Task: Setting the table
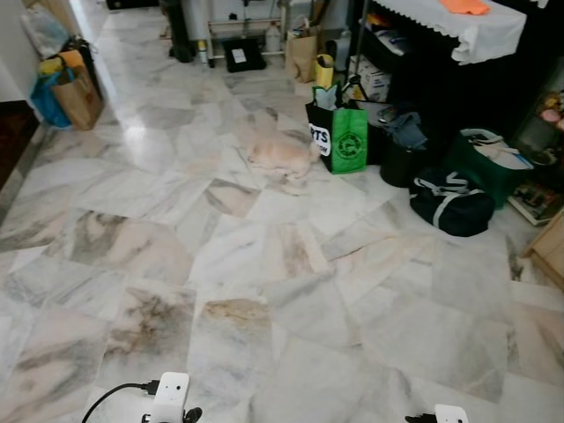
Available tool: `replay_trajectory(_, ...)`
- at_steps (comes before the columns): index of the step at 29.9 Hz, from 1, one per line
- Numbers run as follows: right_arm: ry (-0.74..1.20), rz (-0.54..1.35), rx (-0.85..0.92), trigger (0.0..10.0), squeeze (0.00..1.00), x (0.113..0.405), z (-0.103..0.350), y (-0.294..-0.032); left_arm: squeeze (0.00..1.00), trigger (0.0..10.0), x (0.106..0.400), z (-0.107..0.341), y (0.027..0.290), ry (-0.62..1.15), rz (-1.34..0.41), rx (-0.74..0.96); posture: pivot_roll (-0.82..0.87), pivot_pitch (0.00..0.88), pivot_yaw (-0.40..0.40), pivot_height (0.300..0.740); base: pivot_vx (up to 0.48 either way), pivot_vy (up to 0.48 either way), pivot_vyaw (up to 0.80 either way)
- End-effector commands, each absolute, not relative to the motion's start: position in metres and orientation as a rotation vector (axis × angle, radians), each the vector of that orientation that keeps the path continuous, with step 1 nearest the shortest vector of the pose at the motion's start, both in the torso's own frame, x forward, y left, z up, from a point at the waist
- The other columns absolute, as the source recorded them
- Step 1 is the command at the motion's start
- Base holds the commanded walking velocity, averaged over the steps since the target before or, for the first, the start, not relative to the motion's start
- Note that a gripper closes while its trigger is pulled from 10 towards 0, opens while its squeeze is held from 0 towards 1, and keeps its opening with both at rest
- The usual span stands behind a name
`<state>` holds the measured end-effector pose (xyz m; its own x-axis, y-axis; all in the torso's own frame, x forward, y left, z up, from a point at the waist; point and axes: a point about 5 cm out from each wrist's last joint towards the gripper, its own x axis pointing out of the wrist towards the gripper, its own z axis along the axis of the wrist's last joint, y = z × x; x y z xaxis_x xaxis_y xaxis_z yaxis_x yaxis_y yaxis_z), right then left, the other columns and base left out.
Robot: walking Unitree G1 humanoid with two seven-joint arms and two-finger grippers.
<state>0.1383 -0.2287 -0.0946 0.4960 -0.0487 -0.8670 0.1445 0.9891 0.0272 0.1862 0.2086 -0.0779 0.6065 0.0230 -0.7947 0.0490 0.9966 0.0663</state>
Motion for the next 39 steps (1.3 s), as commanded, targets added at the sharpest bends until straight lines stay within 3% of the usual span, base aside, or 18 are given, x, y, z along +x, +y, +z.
replay_trajectory(1, 1.067, -0.118, 0.099, 10.0, 0.0, 0.1332, -0.0963, -0.2295, 0.0, 10.0, 0.1821, -0.08, 0.2091, 0.939, -0.046, 0.139, -0.07, 0.0, 0.024, 0.74, 0.0, 0.0, -0.8)
replay_trajectory(8, 1.067, -0.121, 0.109, 10.0, 0.0, 0.1333, -0.0966, -0.2284, 0.0, 10.0, 0.1801, -0.0802, 0.2145, 0.958, -0.043, 0.148, -0.06, 0.0, 0.023, 0.74, 0.0, -0.337, -0.8)
replay_trajectory(39, 1.063, -0.156, 0.132, 10.0, 0.0, 0.1325, -0.0964, -0.231, 0.0, 10.0, 0.1772, -0.0825, 0.2084, 0.966, -0.096, 0.164, -0.07, 0.0, 0.03, 0.74, 0.0, 0.0, -0.79)
